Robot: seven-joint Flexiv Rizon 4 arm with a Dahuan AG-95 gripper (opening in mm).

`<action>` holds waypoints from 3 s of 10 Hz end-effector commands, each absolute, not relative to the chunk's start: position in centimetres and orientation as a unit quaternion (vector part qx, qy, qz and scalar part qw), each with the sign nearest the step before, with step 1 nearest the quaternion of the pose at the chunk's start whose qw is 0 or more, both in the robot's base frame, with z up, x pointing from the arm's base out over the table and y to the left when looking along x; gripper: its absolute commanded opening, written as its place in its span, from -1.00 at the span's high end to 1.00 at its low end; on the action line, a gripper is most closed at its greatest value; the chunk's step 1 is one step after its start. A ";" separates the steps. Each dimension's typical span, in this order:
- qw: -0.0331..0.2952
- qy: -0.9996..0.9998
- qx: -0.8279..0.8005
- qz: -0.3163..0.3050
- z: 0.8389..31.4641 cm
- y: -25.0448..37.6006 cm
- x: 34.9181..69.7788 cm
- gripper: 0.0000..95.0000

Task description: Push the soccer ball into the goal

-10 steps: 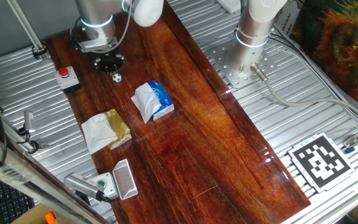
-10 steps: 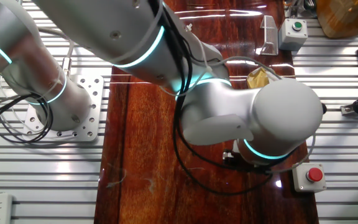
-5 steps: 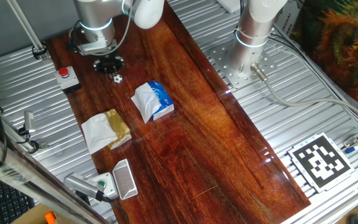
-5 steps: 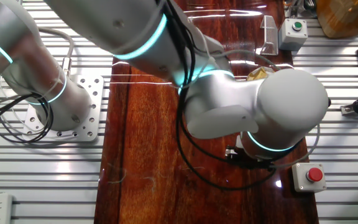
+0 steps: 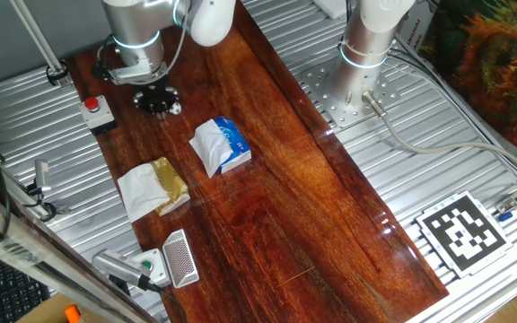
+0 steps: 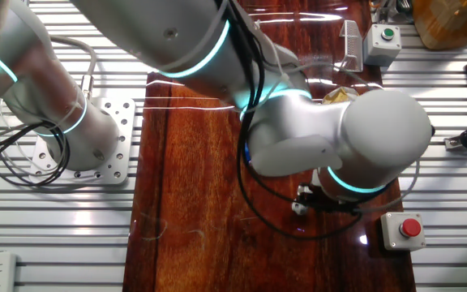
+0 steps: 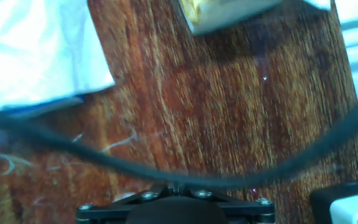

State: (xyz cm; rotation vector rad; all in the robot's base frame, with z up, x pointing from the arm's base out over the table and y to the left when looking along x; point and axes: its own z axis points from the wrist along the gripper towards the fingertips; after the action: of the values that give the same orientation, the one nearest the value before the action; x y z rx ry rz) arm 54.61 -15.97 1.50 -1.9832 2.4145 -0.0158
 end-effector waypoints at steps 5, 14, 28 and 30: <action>-0.003 0.759 -0.650 -0.021 6.1 -18.6 53.1 1.00; 0.005 0.754 -0.656 -0.041 3.0 -19.7 50.5 1.00; 0.010 0.765 -0.643 -0.025 1.6 -17.9 52.5 1.00; 0.012 0.768 -0.639 -0.022 1.6 -17.8 52.0 1.00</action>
State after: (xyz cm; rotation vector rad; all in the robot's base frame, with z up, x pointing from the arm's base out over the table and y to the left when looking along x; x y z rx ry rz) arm 51.96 -17.82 1.63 -1.9928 2.3928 -0.0661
